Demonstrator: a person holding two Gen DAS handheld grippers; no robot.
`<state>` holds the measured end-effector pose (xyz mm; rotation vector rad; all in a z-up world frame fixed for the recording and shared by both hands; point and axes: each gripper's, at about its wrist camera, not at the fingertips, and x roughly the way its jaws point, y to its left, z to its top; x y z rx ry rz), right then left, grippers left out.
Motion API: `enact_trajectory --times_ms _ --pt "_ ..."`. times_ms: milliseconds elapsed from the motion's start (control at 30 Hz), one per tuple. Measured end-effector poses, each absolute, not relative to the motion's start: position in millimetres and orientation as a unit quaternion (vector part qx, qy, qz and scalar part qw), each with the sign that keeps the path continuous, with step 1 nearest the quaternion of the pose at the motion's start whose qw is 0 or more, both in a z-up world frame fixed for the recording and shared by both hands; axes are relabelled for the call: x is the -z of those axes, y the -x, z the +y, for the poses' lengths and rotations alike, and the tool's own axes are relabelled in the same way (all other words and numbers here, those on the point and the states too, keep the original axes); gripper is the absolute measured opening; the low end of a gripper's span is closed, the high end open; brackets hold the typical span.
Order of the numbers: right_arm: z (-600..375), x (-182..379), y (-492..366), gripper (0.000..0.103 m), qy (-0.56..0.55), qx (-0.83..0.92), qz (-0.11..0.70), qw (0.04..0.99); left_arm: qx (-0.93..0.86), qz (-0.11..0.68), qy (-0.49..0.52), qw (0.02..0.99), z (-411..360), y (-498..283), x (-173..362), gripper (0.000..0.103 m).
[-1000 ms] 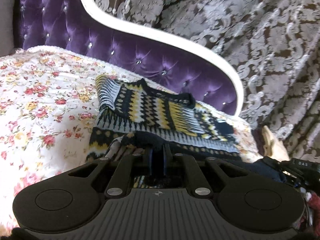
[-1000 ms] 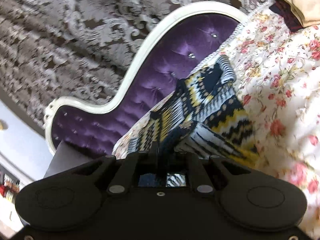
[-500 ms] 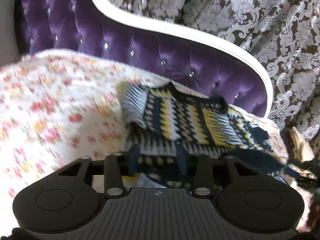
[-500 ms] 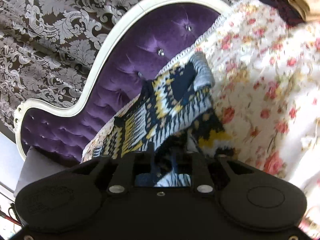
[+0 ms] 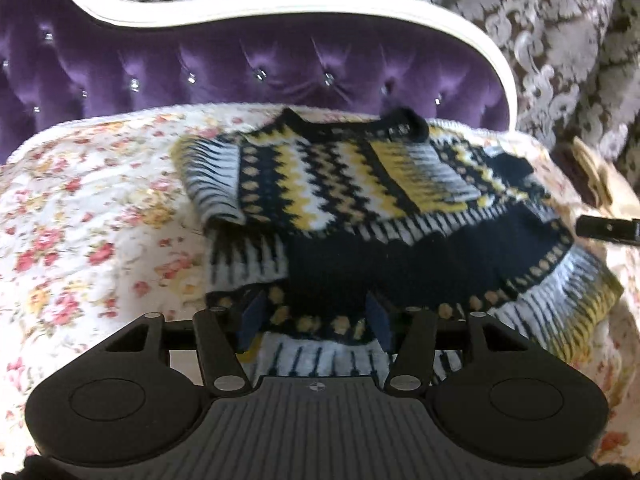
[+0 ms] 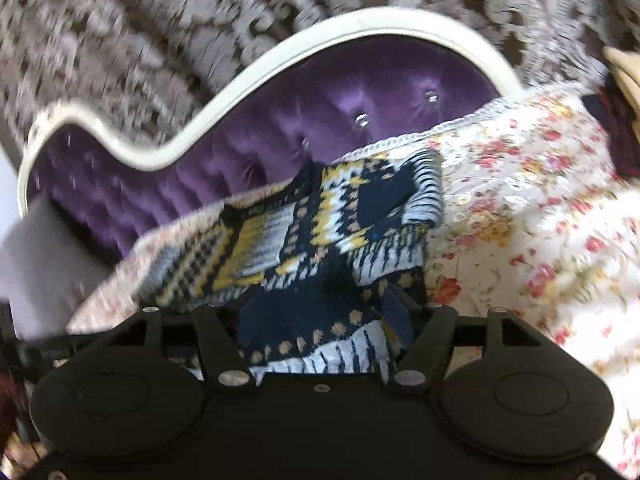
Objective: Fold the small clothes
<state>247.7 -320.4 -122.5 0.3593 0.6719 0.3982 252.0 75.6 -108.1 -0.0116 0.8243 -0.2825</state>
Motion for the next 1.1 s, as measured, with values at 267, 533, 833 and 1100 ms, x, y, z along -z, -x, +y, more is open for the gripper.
enact_trajectory --times_ms 267,533,833,1100 --pt "-296.5 141.3 -271.0 0.069 -0.091 -0.219 0.35 0.906 0.15 0.411 -0.006 0.899 70.9 -262.3 123.5 0.053" --pt "-291.9 143.3 -268.0 0.026 -0.081 -0.24 0.361 0.898 0.169 0.403 0.012 0.9 70.4 -261.1 120.4 0.011" --pt "-283.2 108.2 -229.5 0.021 -0.048 -0.252 0.301 0.918 0.164 0.331 -0.021 0.929 55.5 -218.4 80.6 0.009" --pt "-278.7 54.3 -238.0 0.021 -0.031 -0.249 0.232 0.94 0.167 0.254 -0.026 0.952 52.2 -235.3 20.8 0.009"
